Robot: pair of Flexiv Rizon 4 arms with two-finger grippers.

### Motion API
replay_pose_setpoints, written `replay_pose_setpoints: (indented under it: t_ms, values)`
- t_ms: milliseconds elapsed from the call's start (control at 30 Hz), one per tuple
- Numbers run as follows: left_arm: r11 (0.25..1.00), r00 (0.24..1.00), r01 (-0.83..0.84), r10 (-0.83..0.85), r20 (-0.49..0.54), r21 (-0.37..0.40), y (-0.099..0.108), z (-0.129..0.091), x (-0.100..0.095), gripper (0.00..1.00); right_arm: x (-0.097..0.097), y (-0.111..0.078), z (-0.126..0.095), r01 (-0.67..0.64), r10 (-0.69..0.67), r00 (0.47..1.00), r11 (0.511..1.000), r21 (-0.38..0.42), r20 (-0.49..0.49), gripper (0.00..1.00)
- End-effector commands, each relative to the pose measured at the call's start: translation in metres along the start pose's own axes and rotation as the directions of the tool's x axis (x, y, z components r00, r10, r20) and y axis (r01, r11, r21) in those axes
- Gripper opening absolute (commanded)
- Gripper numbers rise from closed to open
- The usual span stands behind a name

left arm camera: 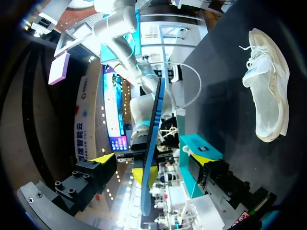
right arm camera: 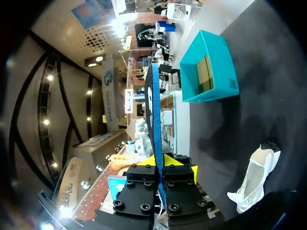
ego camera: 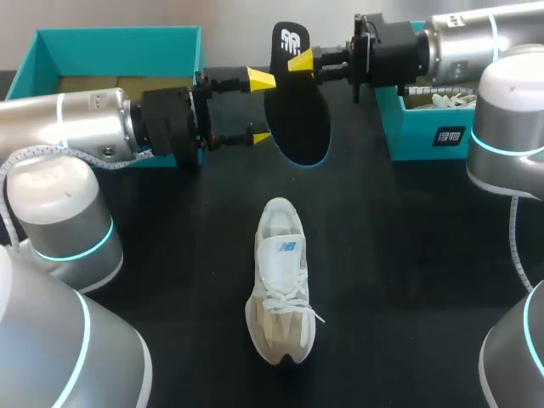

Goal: Take the shoe out of the shoebox, open the shoe tongue, remove and reinsert the insole, then place the shoe into the shoebox

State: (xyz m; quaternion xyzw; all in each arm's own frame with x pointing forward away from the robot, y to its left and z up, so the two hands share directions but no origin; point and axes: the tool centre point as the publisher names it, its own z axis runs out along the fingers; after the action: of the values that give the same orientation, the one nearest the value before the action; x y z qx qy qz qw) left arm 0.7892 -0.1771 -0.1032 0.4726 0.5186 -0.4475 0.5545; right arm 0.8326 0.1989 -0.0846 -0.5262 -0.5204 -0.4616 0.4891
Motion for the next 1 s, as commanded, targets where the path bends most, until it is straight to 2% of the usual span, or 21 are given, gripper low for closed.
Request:
replay_pose_setpoints:
  t_ms: [33, 200, 233, 333, 433, 533, 633, 733, 1000]
  values:
    - [1.0, 1.0, -0.006, 0.006, -0.001, -0.006, -0.002, 0.005, -0.001, 0.97, 0.0, 0.001, 0.005, -0.005, 0.005, 1.0, 1.0, 0.002, 0.007, 0.0]
    - [1.0, 1.0, -0.01, 0.01, 0.002, -0.012, -0.002, 0.009, -0.003, 0.95, 0.0, 0.001, 0.005, -0.005, 0.005, 1.0, 1.0, 0.002, 0.007, 0.0]
    - [1.0, 1.0, -0.01, 0.011, 0.003, -0.013, -0.002, 0.01, -0.004, 0.87, 0.0, 0.001, 0.005, -0.005, 0.005, 1.0, 1.0, 0.002, 0.007, 0.0]
    - [1.0, 1.0, -0.016, 0.016, 0.006, -0.013, -0.002, 0.014, -0.006, 0.74, 0.0, 0.001, 0.005, -0.005, 0.005, 1.0, 1.0, 0.002, 0.007, 0.0]
    - [1.0, 1.0, -0.025, 0.025, 0.011, -0.011, -0.003, 0.017, -0.009, 0.78, 0.0, 0.001, 0.005, -0.005, 0.005, 1.0, 1.0, 0.002, 0.007, 0.0]
    - [0.999, 1.0, -0.029, 0.029, 0.01, -0.013, -0.002, 0.02, -0.009, 0.72, 0.0, 0.001, 0.005, -0.005, 0.005, 1.0, 1.0, 0.002, 0.007, 0.0]
    - [0.999, 0.999, -0.032, 0.032, 0.004, -0.015, -0.002, 0.022, -0.009, 0.53, 0.0, 0.001, 0.005, -0.005, 0.005, 1.0, 1.0, 0.002, 0.007, 0.0]
    - [0.999, 0.999, -0.034, 0.034, -0.004, -0.02, 0.0, 0.023, -0.008, 0.41, 0.0, 0.001, 0.005, -0.005, 0.005, 1.0, 1.0, 0.002, 0.007, 0.0]
    - [0.999, 0.999, -0.037, 0.037, -0.015, -0.027, 0.003, 0.028, -0.007, 0.35, 0.0, 0.001, 0.005, -0.005, 0.005, 1.0, 1.0, 0.002, 0.007, 0.0]
